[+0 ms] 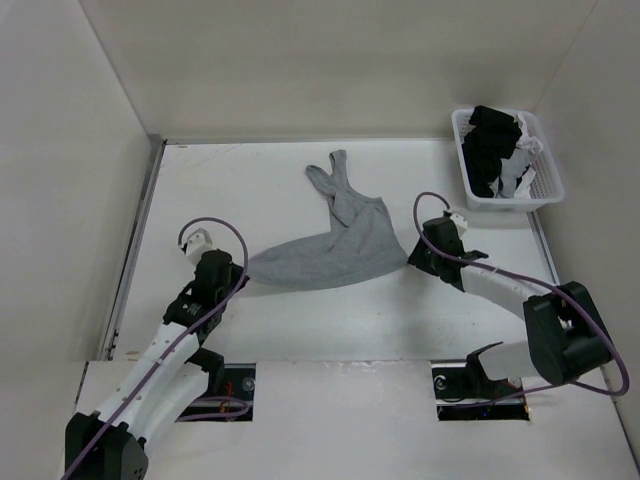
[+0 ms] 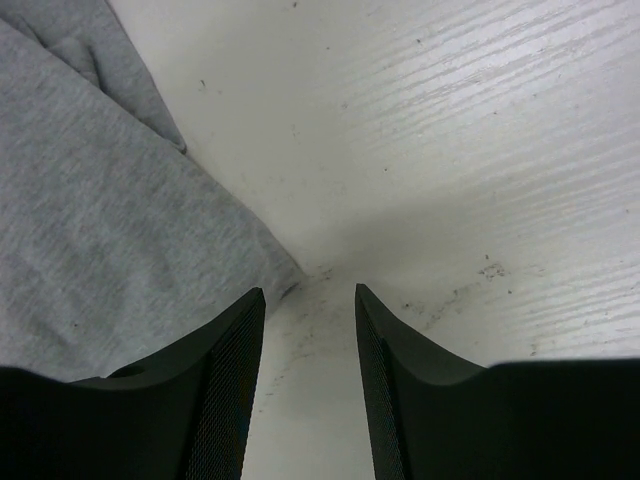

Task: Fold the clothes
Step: Flatten the tank top out

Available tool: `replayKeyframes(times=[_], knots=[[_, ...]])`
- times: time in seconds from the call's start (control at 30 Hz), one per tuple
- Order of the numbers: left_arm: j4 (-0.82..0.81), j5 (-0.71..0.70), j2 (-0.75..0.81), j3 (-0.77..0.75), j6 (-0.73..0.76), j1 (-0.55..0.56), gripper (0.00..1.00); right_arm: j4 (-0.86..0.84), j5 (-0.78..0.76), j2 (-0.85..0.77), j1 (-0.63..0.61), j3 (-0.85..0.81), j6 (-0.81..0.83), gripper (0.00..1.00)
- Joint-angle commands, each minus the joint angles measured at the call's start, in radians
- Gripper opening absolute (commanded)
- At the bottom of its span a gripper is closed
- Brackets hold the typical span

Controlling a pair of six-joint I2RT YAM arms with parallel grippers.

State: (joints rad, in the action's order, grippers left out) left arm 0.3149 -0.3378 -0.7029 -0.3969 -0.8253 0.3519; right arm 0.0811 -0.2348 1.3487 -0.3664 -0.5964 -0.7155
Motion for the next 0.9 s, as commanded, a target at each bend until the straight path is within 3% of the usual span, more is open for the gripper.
replayKeyframes(times=[0.0, 0.23, 0.43, 0.6, 0.77, 0.87], knots=[[-0.059, 0.054, 0.023, 0.003, 0.035, -0.04, 0.01, 0.049, -0.009, 0.042, -0.016, -0.086, -0.013, 0.46], [-0.063, 0.092, 0.063, 0.024, -0.018, -0.144, 0.01, 0.026, 0.032, 0.067, -0.068, -0.091, -0.087, 0.46], [-0.114, 0.143, 0.008, 0.04, -0.031, -0.143, 0.01, 0.003, 0.048, 0.141, -0.108, -0.089, -0.107, 0.45], [-0.12, 0.144, 0.017, 0.04, -0.032, -0.139, 0.01, -0.001, 0.04, 0.159, -0.118, -0.086, -0.111, 0.39], [-0.128, 0.148, 0.013, 0.033, -0.035, -0.136, 0.01, -0.018, 0.035, 0.147, -0.118, -0.063, -0.127, 0.25], [-0.129, 0.148, 0.014, 0.029, -0.037, -0.133, 0.01, -0.018, -0.01, 0.101, -0.121, -0.049, -0.13, 0.24]])
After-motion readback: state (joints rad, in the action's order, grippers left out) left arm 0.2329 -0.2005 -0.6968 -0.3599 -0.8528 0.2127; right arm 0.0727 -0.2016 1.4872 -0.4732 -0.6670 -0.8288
